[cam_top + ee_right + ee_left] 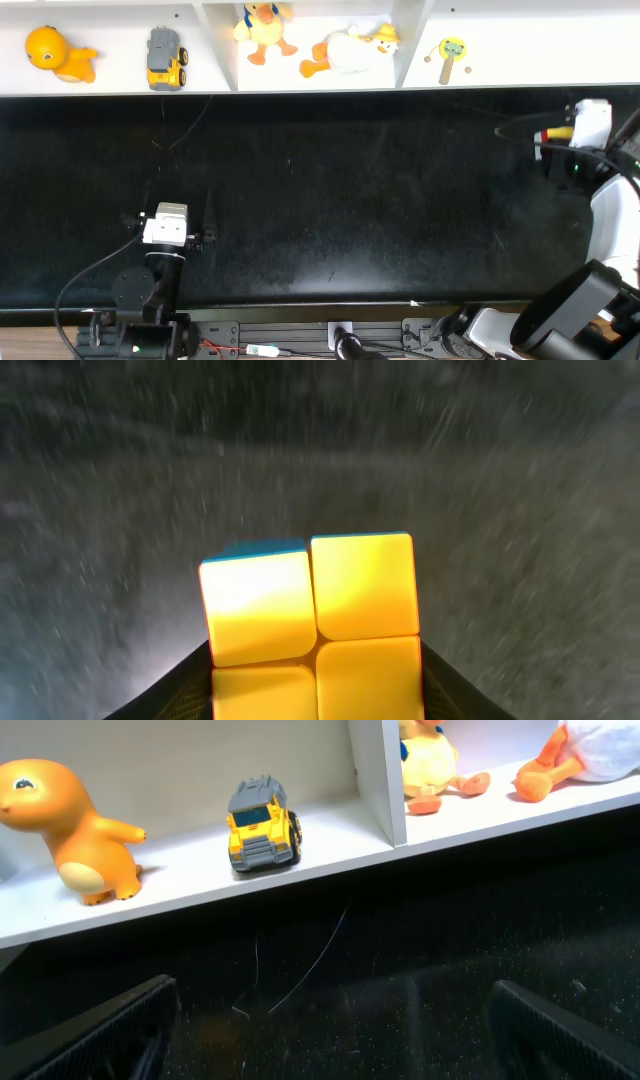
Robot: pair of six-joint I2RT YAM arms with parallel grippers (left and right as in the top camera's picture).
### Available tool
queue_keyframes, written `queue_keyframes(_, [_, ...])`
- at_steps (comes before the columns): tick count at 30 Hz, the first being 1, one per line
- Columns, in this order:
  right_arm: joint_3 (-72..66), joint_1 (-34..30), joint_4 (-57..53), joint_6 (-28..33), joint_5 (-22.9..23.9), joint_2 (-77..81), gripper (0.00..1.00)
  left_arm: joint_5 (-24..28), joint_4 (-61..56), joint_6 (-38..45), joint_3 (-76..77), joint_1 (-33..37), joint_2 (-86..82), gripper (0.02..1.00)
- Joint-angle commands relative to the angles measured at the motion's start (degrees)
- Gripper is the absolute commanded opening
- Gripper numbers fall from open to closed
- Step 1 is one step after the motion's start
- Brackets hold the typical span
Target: Store Toys
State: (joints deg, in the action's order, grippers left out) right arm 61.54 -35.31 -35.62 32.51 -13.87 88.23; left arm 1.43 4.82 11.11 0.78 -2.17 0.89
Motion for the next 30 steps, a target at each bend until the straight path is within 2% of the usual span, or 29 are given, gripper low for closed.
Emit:
queue_keyframes(1, [4.9, 0.2, 0.3, -4.0, 0.4, -2.0, 0.527, -0.5, 0.0, 0.9, -0.3, -0.2, -0.7, 0.998])
queue_keyframes(9, [11.5, 2.1, -0.2, -8.2, 0.4, 0.6, 0.527, -0.5, 0.0, 0.9, -0.3, -0.2, -0.7, 0.998])
queue_keyframes(30, [32.1, 9.1, -3.2, -11.4, 0.4, 19.3, 0.549, -0.5, 0.0, 0.9, -0.3, -0.2, -0.7, 0.998])
